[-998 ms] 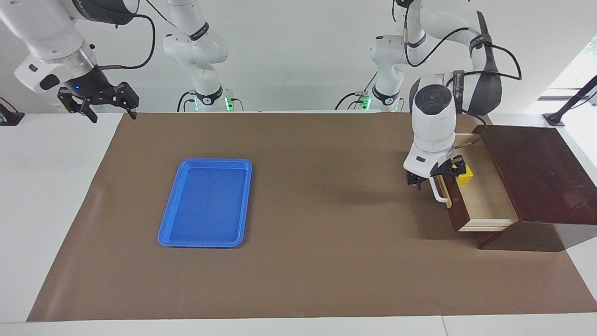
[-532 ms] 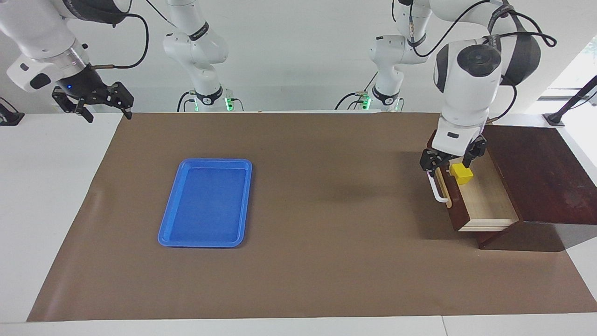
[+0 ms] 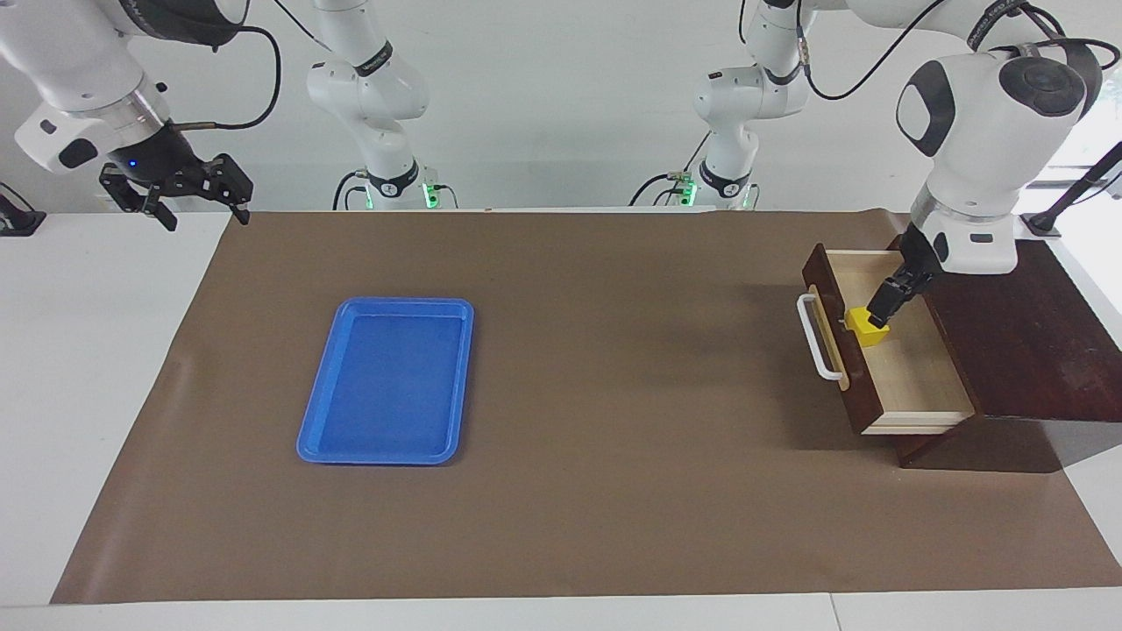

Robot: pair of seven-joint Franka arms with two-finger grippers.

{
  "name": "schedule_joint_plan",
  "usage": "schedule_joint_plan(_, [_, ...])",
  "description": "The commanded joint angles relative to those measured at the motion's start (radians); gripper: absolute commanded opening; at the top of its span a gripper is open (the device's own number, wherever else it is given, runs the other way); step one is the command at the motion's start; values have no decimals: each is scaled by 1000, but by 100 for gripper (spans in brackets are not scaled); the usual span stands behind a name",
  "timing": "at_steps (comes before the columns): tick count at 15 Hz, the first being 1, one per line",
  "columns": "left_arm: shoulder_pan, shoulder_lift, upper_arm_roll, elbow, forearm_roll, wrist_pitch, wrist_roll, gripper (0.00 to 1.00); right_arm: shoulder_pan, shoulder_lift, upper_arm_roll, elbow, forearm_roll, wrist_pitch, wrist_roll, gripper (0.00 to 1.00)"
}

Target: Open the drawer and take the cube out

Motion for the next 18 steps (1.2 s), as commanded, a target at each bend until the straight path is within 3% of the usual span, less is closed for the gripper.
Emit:
schedule_joint_plan(1, [22, -33, -7, -64, -24, 46, -194, 100, -5, -4, 8, -17, 20, 30, -3, 100])
schedule_joint_plan(5, [49, -67, -7, -145, -24, 126, -550, 100, 5, -24, 17, -57, 20, 37, 99, 100])
schedule_joint_plan(13, [114, -64, -5, -187, -82, 121, -719, 100, 69, -80, 18, -173, 78, 76, 418, 100])
schedule_joint_plan(18, [129, -56, -4, -251, -82, 198, -848, 100, 114, -117, 18, -272, 137, 145, 629, 100])
